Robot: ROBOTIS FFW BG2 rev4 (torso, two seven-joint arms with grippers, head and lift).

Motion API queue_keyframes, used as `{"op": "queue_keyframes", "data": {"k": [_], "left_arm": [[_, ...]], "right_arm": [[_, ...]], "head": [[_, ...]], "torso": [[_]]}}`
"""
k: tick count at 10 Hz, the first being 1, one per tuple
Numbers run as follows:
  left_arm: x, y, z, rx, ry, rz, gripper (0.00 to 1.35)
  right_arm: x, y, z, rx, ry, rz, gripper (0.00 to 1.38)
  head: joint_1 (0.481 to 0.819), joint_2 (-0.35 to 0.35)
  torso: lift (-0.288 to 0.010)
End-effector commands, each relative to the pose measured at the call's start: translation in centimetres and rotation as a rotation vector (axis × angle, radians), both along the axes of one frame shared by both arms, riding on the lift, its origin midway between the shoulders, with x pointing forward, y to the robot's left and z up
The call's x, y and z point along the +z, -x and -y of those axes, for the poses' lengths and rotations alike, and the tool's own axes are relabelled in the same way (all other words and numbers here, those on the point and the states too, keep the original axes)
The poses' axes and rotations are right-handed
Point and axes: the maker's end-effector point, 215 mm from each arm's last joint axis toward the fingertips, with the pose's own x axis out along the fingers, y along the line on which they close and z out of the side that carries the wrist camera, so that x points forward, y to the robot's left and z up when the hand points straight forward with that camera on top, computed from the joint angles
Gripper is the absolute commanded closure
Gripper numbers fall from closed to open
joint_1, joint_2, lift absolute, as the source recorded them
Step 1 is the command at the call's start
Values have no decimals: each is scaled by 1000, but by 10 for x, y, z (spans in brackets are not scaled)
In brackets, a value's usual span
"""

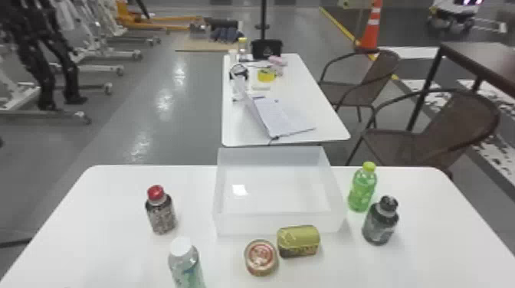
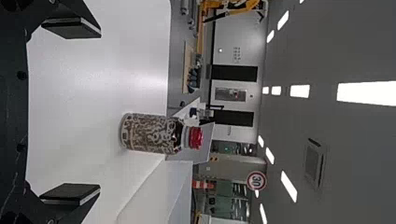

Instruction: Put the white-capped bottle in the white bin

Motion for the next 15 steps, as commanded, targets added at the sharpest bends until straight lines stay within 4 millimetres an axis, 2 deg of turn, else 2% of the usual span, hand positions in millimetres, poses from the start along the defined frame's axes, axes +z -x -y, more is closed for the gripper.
{"op": "queue_keyframes", "data": {"k": [1,3,4,5,6,7,9,11,13,15], "left_arm": [[-5,-6,28,-60,27,-15,133],[-3,-16,58,-147,41,-13,130],[-1,-18,65,-212,30,-19,130],[0,-16,62,-294,-10,-26,134],[5,-15,49,-341,-62,-35,134],[8,-16,46,-385,-63,-44,130],[2,-11,82,-578,-46,-96,134],[5,-13,108,-701,-48,-111,134],[0,-12,126,-759,20,-136,134],[1,-15,137,-781,64,-135,133]], "right_arm": [[0,-1,0,0,0,1,94],[1,-2,0,0,1,2,94],[0,-3,1,-1,-1,2,94],[1,-4,1,-2,-1,3,94],[2,-6,0,-2,0,7,93],[2,-7,0,-1,1,9,93],[4,-9,0,-1,3,12,91],[5,-13,-2,-2,0,18,91],[5,-14,-7,4,-7,18,91],[3,-13,-11,7,-15,15,91]], "head": [[549,0],[549,0],[549,0],[549,0],[549,0],[549,0],[549,0],[549,0],[549,0],[549,0]], "torso": [[-100],[-100],[-100],[-100],[-100],[-100],[-100],[-100],[-100],[-100]]}}
